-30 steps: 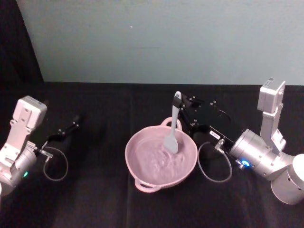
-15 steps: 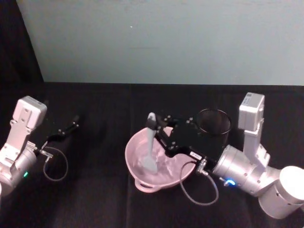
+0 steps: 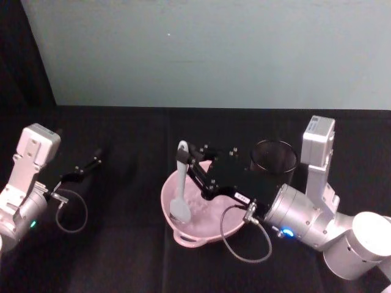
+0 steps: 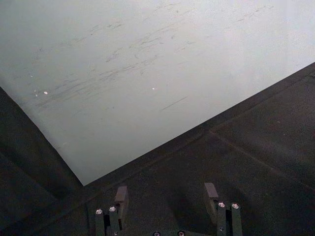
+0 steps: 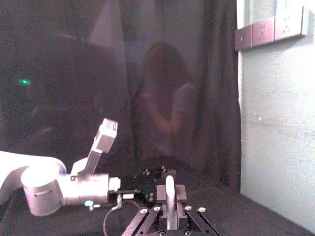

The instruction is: Use the one hand to pick up the spoon and stir the clear water in the bowl.

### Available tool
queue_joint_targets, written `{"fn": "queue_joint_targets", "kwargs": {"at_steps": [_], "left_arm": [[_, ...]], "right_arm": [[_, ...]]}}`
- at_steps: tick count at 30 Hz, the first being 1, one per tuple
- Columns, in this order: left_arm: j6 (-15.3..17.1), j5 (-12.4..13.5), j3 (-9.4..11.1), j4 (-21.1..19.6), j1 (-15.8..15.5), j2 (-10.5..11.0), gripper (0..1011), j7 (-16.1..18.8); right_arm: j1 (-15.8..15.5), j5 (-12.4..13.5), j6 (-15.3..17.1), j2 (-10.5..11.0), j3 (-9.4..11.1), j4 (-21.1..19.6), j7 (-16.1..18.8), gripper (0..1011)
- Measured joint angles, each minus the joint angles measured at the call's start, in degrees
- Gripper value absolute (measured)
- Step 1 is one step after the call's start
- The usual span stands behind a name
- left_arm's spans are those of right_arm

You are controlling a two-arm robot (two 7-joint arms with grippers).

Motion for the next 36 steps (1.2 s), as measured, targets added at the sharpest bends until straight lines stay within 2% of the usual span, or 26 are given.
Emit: {"fn": "queue_joint_targets", "kwargs": {"at_steps": [10,19,36], "left_arm": [[0.0,0.0,0.0,0.0,0.0,0.0,1005,0.0],[0.0,0.0,0.0,0.0,0.0,0.0,1005,0.0],[0.0,0.0,0.0,0.0,0.0,0.0,1005,0.0]], "right_arm": [[1.8,0.8,-0.4,-0.1,1.4,-1.6,-0.9,111],[2.8,1.4,1.3,1.5,3.6,-4.4,-2.8,111],[1.2,3.9,2.6,5.8,11.1,-7.4,-6.5,111]]}}
